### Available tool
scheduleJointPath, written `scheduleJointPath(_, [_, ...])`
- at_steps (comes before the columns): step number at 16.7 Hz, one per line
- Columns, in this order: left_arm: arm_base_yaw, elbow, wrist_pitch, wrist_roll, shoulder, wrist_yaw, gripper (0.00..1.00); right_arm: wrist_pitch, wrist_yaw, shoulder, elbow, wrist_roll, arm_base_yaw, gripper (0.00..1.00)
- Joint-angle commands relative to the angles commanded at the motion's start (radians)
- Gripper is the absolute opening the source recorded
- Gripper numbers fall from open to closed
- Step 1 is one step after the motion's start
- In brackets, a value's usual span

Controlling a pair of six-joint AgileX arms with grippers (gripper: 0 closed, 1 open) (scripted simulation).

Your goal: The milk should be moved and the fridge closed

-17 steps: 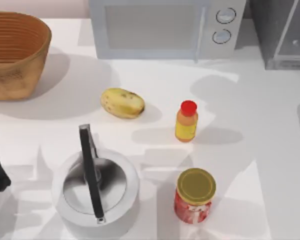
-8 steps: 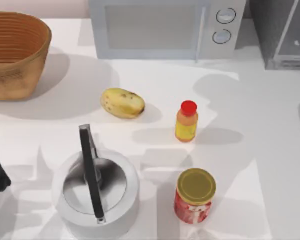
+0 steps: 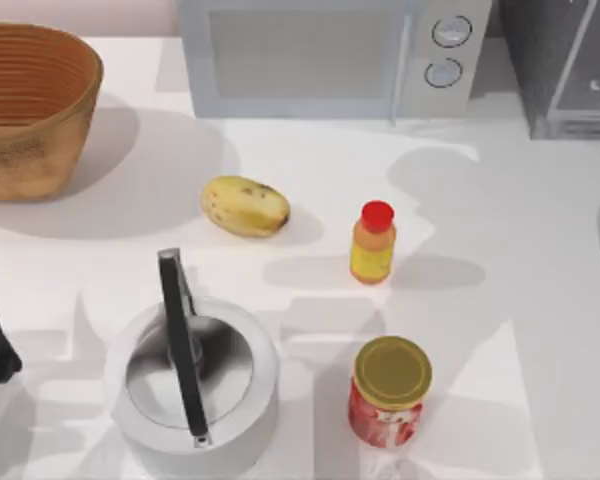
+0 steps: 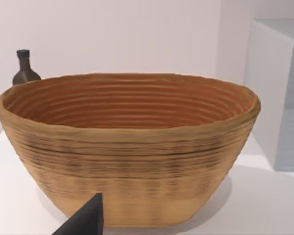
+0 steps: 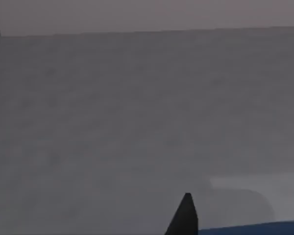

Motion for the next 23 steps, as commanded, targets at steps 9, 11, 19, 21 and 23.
scheduleJointPath(9, [0.0,0.0,0.0,0.0,0.0,0.0,1.0,0.0,0.0,0.0,0.0,0.0,0.0,0.98])
scheduleJointPath(11, [0.0,0.0,0.0,0.0,0.0,0.0,1.0,0.0,0.0,0.0,0.0,0.0,0.0,1.0])
scheduleJointPath(19, [0.0,0.0,0.0,0.0,0.0,0.0,1.0,0.0,0.0,-0.001,0.0,0.0,0.002,1.0])
scheduleJointPath(21, [0.0,0.0,0.0,0.0,0.0,0.0,1.0,-0.008,-0.001,-0.027,-0.026,-0.001,0.006,1.0])
scheduleJointPath(23, [0.0,0.0,0.0,0.0,0.0,0.0,1.0,-0.027,-0.001,-0.087,-0.086,-0.001,0.012,1.0])
